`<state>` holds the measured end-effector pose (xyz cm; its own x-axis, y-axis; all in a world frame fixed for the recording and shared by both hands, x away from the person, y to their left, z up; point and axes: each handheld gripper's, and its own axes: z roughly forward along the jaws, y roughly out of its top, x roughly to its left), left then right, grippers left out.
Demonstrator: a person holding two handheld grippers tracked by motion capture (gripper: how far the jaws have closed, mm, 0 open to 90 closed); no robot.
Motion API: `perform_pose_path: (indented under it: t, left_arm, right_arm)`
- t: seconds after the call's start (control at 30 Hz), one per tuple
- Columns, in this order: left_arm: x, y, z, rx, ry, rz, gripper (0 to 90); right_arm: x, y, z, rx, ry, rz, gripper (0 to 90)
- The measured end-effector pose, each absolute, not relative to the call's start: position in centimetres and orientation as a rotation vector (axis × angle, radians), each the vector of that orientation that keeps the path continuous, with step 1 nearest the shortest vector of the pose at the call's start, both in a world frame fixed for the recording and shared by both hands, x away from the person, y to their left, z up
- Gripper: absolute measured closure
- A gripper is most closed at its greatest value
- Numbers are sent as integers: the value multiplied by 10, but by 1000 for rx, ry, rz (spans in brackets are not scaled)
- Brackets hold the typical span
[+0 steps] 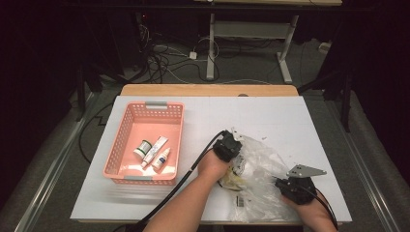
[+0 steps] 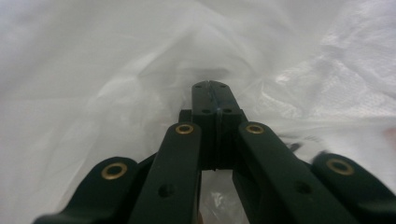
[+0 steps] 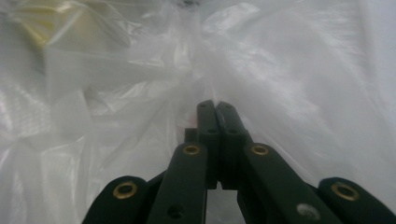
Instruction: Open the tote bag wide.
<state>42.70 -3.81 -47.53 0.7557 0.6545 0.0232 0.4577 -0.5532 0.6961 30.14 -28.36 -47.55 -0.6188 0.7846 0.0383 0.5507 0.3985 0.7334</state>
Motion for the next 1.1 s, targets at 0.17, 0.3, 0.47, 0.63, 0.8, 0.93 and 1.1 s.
perform_pose_path:
  t: [0.17,0.3,0.47,0.63,0.8,0.93,1.1]
  left_arm:
    - [427,-36,-474,2241,866,366,882]
    - [418,-31,-462,2188,808,328,599]
    - [397,-20,-440,2097,764,321,408]
    - [370,-7,-424,2047,718,312,374]
    - [339,4,-418,2029,641,268,394]
    - [324,12,-427,2061,641,242,341]
    - [304,29,-436,2062,653,227,334]
  right_arm:
    - [302,-297,-475,1218,2299,1054,900]
    - [301,-294,-470,1179,2295,1119,732]
    - [299,-289,-460,1154,2253,1197,590]
    - [297,-290,-450,1158,2201,1281,583]
    - [295,-288,-445,1157,2182,1324,566]
    - [290,-285,-442,1140,2174,1352,502]
    - [282,-284,-434,1134,2136,1359,420]
